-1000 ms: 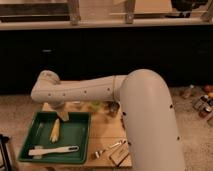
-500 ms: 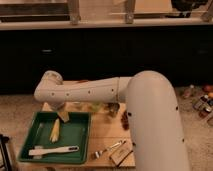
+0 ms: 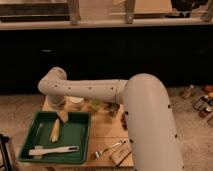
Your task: Place banana in table surface
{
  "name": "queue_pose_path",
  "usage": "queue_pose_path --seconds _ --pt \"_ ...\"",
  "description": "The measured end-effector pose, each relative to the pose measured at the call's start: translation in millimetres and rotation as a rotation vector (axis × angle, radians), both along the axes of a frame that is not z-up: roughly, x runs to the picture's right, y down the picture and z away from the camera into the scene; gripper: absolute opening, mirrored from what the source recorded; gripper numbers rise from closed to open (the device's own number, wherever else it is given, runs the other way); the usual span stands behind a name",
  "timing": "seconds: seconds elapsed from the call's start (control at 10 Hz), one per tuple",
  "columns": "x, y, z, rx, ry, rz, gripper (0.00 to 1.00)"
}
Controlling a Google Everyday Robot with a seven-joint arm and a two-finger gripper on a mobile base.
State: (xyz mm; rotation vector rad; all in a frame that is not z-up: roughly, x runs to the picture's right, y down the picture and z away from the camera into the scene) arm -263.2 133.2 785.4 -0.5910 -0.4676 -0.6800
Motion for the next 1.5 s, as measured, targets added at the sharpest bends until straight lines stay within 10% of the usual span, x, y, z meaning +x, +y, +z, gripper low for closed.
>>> queue_pose_path --seconds 1.0,1.5 --pt "-22 45 1.6 -0.133 -0.283 -0.263 0.80" --pt "-19 58 7.8 -0.221 -0.360 -0.303 0.80"
